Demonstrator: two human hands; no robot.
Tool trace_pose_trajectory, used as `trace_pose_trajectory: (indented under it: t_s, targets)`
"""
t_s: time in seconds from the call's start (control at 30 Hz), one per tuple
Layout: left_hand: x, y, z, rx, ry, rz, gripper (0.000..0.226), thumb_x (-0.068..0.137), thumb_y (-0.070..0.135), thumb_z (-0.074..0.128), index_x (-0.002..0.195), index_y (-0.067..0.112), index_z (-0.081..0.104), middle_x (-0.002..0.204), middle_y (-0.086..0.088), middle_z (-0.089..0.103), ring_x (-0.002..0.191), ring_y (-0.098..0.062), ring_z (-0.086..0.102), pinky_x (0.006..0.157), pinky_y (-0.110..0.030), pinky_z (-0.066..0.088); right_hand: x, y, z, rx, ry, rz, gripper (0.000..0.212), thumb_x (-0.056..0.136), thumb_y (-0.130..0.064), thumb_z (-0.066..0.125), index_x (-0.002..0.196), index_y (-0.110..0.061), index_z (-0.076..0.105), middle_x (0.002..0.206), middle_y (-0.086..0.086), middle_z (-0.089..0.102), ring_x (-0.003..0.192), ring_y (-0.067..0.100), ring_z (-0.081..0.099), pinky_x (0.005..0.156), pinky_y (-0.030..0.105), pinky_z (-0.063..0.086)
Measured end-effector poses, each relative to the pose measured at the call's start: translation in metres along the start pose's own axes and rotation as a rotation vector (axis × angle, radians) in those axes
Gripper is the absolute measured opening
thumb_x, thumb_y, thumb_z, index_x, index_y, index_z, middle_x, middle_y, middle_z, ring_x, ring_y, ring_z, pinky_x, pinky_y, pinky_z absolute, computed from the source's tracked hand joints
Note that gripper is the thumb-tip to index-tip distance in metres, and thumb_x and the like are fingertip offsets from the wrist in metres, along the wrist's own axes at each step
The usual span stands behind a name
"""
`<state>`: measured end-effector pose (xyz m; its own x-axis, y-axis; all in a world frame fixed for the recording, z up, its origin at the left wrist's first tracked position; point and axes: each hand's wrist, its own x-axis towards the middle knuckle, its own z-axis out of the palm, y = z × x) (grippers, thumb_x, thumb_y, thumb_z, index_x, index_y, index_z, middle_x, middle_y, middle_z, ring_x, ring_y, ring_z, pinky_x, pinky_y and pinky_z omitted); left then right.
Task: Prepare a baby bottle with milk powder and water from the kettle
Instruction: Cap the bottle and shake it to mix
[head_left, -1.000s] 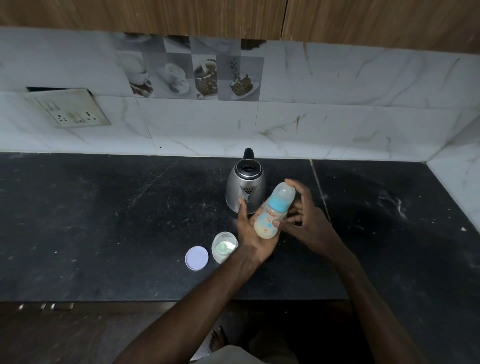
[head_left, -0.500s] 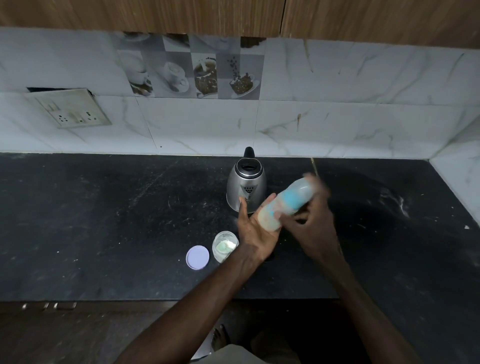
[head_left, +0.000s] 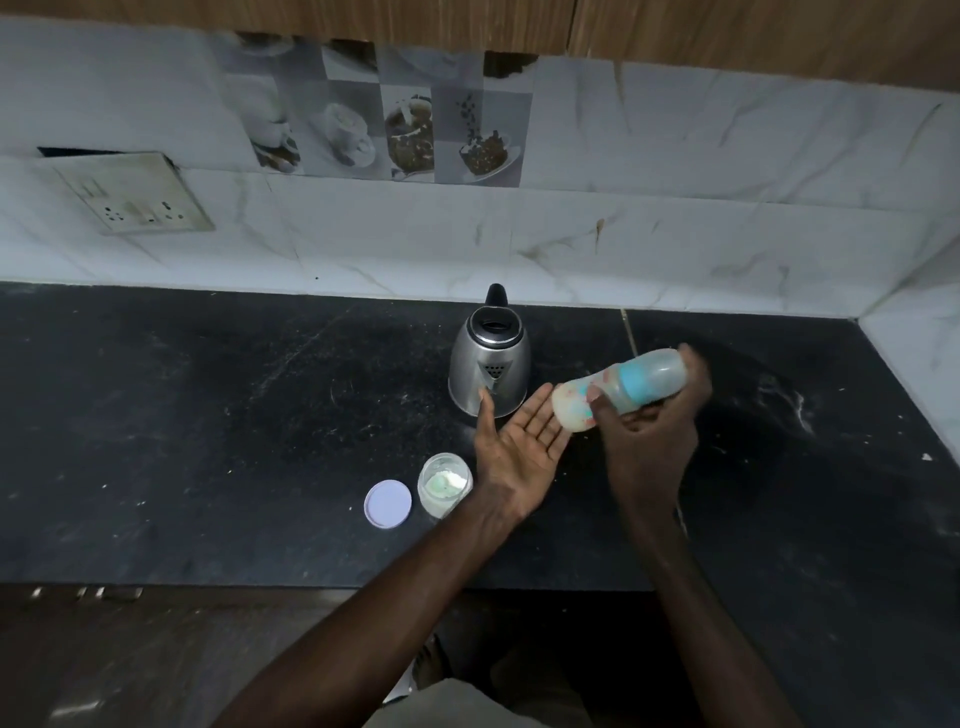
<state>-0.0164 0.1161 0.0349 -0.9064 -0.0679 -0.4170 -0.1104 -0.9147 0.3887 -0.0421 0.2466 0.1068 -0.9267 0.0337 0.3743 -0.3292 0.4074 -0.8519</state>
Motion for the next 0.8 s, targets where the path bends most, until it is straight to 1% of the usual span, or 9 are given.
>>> trace_pose_trajectory:
  t_s: [0.13,0.27,0.33,0.4,0.53,0.6,0.67,0.73,0.8]
  targets:
    - [-0.004,-0.001,0.003,-0.026,0.003,-0.022,0.095,0.09,0.077,0.052,0.143,-0.002,0.057,0.148,-0.024,0.059,0.139,-0.04,0.056,0.118,-0.052,0.043,-0.01,-0.001,0.005,-0.216,-0.273,-0.088,0.1,0.073,-0.047,0.088,0.154,-0.047,0.03,0.135,-0.012,0.063,0.096,0.011,0.071,0.08,0.038,0.063]
    - [0.001,0.004,-0.003,0.029,0.016,0.003,0.092,0.089,0.079,0.05,0.139,0.003,0.064,0.145,-0.016,0.064,0.139,-0.03,0.058,0.121,-0.043,0.042,0.006,-0.001,0.003,0.006,0.068,0.032,0.098,0.074,-0.056,0.084,0.155,-0.042,0.03,0.13,-0.018,0.061,0.107,-0.003,0.068,0.088,0.033,0.064]
    - [0.002,0.004,-0.004,-0.006,0.023,-0.019,0.092,0.09,0.077,0.051,0.141,0.001,0.06,0.147,-0.019,0.061,0.14,-0.034,0.057,0.12,-0.048,0.042,-0.003,-0.004,0.009,-0.066,-0.103,0.014,0.098,0.073,-0.049,0.087,0.154,-0.041,0.031,0.124,-0.02,0.062,0.098,-0.008,0.067,0.084,0.035,0.064]
    - [0.003,0.003,-0.004,-0.001,0.031,-0.037,0.093,0.09,0.076,0.052,0.143,-0.001,0.057,0.148,-0.021,0.06,0.141,-0.038,0.054,0.122,-0.052,0.039,-0.007,0.0,0.011,-0.187,-0.255,-0.043,0.099,0.073,-0.046,0.088,0.154,-0.043,0.032,0.13,-0.018,0.063,0.091,-0.002,0.067,0.079,0.031,0.062]
    - [0.005,0.006,-0.009,0.047,0.029,-0.009,0.092,0.09,0.077,0.05,0.142,0.002,0.061,0.142,-0.014,0.067,0.134,-0.027,0.062,0.127,-0.045,0.034,0.006,0.003,0.01,0.03,0.081,0.111,0.098,0.073,-0.051,0.085,0.154,-0.041,0.032,0.123,-0.034,0.058,0.107,-0.009,0.066,0.089,0.032,0.064]
    - [0.004,0.006,-0.01,0.027,0.038,-0.017,0.092,0.088,0.075,0.053,0.141,-0.001,0.06,0.144,-0.017,0.065,0.138,-0.032,0.058,0.127,-0.05,0.032,-0.005,-0.005,0.015,-0.003,-0.075,0.087,0.096,0.073,-0.038,0.089,0.152,-0.039,0.035,0.127,-0.024,0.062,0.105,-0.002,0.068,0.091,0.037,0.063]
    - [0.005,0.008,-0.006,0.033,0.038,-0.026,0.093,0.087,0.073,0.055,0.141,-0.002,0.058,0.145,-0.019,0.063,0.141,-0.036,0.055,0.127,-0.053,0.032,-0.009,-0.005,0.013,-0.077,-0.239,0.019,0.097,0.072,-0.035,0.09,0.152,-0.042,0.036,0.131,-0.018,0.064,0.102,0.004,0.069,0.087,0.03,0.06]
    - [0.007,0.011,-0.007,0.062,0.043,0.0,0.092,0.088,0.075,0.052,0.14,0.0,0.061,0.143,-0.017,0.065,0.139,-0.032,0.058,0.127,-0.049,0.033,0.003,-0.009,0.007,-0.024,-0.086,0.036,0.094,0.072,-0.045,0.087,0.151,-0.048,0.035,0.123,-0.026,0.065,0.099,-0.001,0.07,0.078,0.015,0.057]
    - [0.008,0.014,-0.009,0.074,0.045,0.004,0.09,0.09,0.077,0.048,0.139,0.003,0.063,0.143,-0.014,0.066,0.137,-0.026,0.06,0.127,-0.044,0.033,0.012,-0.013,0.004,0.119,0.123,0.104,0.093,0.075,-0.05,0.084,0.153,-0.044,0.033,0.123,-0.031,0.06,0.108,-0.007,0.067,0.08,0.014,0.06]
